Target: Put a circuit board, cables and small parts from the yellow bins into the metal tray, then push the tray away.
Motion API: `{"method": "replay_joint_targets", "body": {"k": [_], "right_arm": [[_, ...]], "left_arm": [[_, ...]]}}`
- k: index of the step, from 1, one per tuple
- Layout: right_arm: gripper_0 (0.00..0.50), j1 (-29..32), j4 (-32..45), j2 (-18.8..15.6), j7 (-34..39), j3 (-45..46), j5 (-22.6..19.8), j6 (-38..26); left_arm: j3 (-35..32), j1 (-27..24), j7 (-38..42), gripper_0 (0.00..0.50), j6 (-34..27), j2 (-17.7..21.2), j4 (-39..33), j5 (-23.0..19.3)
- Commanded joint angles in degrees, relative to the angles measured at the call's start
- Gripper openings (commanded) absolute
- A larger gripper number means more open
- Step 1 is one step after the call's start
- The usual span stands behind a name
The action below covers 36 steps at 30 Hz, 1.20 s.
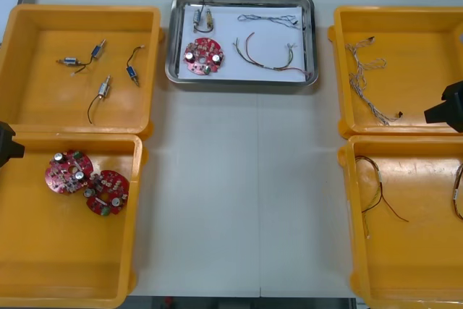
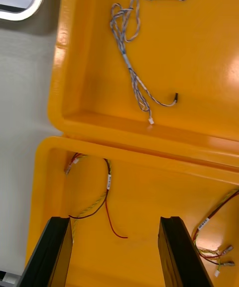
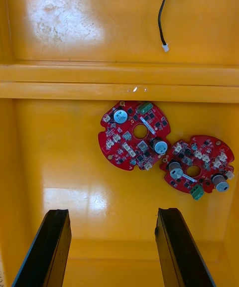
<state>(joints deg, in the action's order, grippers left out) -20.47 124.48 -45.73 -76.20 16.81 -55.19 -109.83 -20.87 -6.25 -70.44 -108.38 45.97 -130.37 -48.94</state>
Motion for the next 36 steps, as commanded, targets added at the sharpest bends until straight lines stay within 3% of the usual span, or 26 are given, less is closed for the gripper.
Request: {"method": "replay_joint_targets", "body": {"k": [1,13,19,27,36], "right_arm": [[0.5,2.37,-1.79,-2.35,-6.5,3.67,2.72,-0.17],[0.5,11.07,-2.31,-2.26,-6.94,6.74,4.91,-0.17],[0.5,11.42,-2.31,-0.41,-5.01,6.74,7.38,-0.17],[0.5,11.42,-2.31,1.78,-1.4,6.83,7.29,-0.17],[0.5,11.68,-2.14,1.87,-0.53,6.83,6.5,-0.17]], "left_arm": [[-1.19,0.8,-3.65,0.5,0.53,-0.62,-1.46,-0.19],[-1.19,0.8,-3.65,0.5,0.53,-0.62,-1.46,-0.19],[-1.19,0.8,-3.65,0.5,0.53,-0.62,-1.46,-0.19],[-1.19,0.8,-3.65,0.5,0.53,-0.62,-1.46,-0.19],[-1.19,0.8,-3.65,0.5,0.53,-0.62,-1.46,-0.19]]}}
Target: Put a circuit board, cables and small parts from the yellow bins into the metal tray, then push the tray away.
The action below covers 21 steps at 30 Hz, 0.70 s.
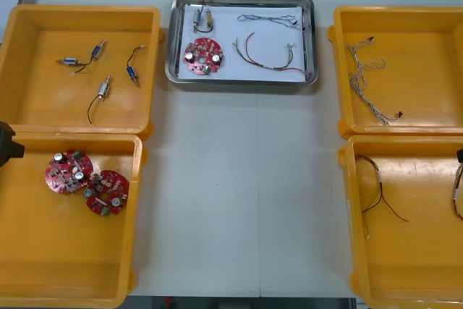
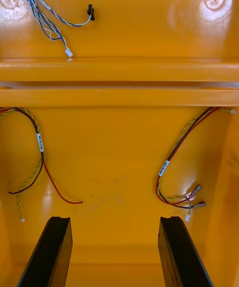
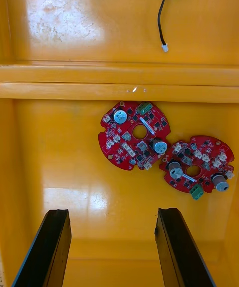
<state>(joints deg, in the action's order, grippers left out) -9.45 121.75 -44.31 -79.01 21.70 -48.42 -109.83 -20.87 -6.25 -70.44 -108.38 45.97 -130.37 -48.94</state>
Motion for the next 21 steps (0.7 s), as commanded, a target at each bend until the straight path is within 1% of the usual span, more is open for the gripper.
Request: {"method": "replay_joint_targets", "body": {"k": [1,21], "right_arm": [[0.5,0.66,0.59,0.54,2.28,1.85,-0.36,-0.17],[0.5,0.75,0.68,0.54,2.28,1.94,-0.36,-0.17]], "left_arm": [[-1.19,0.8,-3.65,0.5,0.53,-0.62,-1.46,-0.19],[-1.19,0.8,-3.65,0.5,0.53,-0.62,-1.46,-0.19]]}}
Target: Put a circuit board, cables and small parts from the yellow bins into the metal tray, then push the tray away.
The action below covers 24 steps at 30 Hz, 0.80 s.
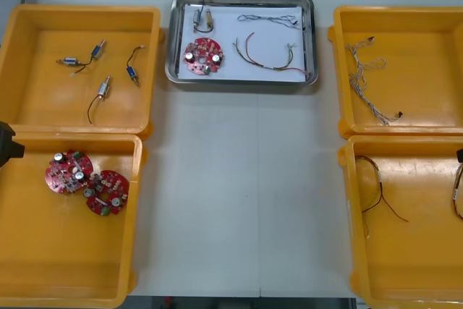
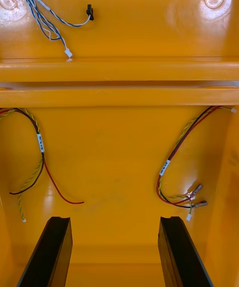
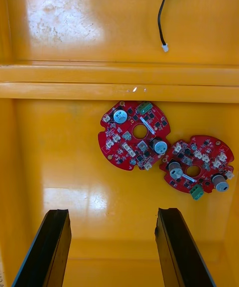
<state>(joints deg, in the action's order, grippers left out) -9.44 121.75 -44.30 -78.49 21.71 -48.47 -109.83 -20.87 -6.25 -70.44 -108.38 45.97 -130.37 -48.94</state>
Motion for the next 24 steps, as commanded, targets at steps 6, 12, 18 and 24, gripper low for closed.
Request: {"method": "replay_joint_targets", "body": {"k": [6,12,18,24], "right_arm": [[0.5,0.73,0.68,0.53,1.77,1.94,-0.31,-0.17],[0.5,0.73,0.68,0.53,1.77,1.94,-0.31,-0.17],[0.5,0.73,0.68,0.53,1.77,1.94,-0.31,-0.17],[0.5,0.73,0.68,0.53,1.77,1.94,-0.31,-0.17]], "left_arm": [[-1.19,0.8,-3.65,0.5,0.53,-0.62,-1.46,-0.19],[-1.19,0.8,-3.65,0.5,0.53,-0.62,-1.46,-0.19],[-1.19,0.8,-3.65,0.5,0.53,-0.62,-1.46,-0.19],[-1.19,0.8,-3.65,0.5,0.53,-0.62,-1.46,-0.19]]}}
